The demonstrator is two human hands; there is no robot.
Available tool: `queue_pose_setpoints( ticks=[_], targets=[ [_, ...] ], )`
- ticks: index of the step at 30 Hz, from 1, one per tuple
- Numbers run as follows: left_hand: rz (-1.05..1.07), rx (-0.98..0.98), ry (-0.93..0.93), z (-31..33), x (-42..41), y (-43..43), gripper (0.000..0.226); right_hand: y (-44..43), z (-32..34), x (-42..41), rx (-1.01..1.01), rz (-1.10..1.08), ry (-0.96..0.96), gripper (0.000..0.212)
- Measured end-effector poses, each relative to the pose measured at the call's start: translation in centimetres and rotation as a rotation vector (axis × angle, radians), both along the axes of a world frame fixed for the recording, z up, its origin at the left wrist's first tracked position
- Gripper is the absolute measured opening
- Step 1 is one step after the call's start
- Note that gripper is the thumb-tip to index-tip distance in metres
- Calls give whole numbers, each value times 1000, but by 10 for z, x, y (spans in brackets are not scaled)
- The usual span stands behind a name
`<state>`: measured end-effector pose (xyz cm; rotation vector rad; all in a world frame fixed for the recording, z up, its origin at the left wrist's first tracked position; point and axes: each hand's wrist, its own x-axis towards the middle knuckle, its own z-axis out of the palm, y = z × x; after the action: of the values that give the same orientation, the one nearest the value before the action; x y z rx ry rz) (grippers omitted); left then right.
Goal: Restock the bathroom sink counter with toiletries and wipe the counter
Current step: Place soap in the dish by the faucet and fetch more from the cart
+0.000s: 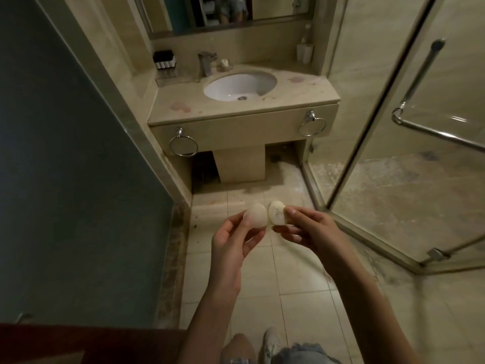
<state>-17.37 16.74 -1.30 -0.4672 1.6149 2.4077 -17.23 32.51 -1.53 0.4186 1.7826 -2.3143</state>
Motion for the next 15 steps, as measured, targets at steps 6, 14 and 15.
queue_pose_setpoints(
  ticks=[6, 14, 15],
  targets=[
    [59, 17, -42, -9, -42, 5, 19, 7, -11, -42, -54, 24, -73, 25],
    [-7, 16, -56, -24, -126, 14, 16, 17, -21, -120, -107, -28, -123, 26],
    [-11, 21, -60, -24, -141, 13, 16, 17, -20, -134, -98, -19, -119, 30]
  ],
)
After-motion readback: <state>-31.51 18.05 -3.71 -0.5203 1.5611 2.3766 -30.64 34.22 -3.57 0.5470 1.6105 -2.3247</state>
